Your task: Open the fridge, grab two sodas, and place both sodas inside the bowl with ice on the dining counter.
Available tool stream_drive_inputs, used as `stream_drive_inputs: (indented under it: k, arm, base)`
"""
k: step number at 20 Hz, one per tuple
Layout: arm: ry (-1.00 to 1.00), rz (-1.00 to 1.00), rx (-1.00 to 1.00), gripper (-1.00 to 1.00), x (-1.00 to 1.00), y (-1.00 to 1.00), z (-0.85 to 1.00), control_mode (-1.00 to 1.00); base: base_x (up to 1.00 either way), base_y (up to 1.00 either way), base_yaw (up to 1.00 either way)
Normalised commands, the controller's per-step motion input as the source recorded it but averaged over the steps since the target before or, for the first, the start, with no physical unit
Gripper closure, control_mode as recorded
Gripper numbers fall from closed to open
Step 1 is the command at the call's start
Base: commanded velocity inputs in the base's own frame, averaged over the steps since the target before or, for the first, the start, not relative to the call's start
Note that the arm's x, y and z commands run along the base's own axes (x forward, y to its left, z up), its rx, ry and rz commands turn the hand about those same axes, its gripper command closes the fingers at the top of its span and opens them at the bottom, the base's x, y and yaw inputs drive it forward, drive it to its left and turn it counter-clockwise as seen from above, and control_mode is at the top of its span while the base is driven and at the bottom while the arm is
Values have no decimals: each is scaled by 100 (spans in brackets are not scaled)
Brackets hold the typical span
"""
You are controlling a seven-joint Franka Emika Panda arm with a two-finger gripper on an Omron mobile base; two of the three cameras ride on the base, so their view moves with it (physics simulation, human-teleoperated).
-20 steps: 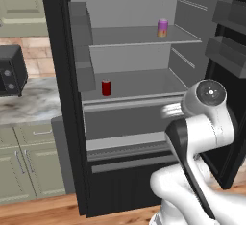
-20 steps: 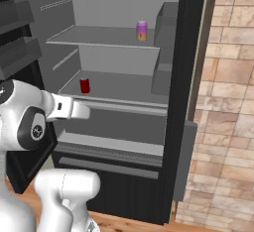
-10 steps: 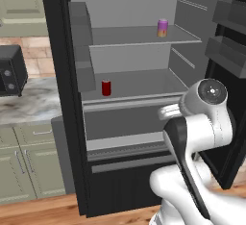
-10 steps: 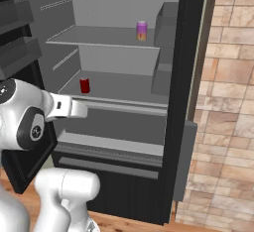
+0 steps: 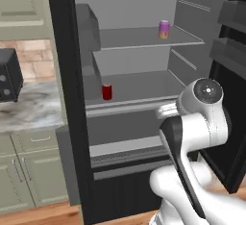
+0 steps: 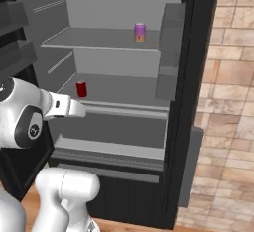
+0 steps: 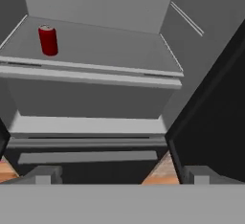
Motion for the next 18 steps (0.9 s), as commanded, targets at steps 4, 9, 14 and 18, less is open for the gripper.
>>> stream_drive_inputs:
  k: [4,9,14,18]
  arm:
    - [0,0,0,-100,0,0,0,100]
    - [0,0,0,-100,0,0,0,100]
    - [0,0,0,-100,0,0,0,100]
    - [0,0,0,-100,0,0,0,100]
  base:
    - [57,24,-7]
    - [70,-19,0]
    - [74,-18,0]
    - [62,-3,2]
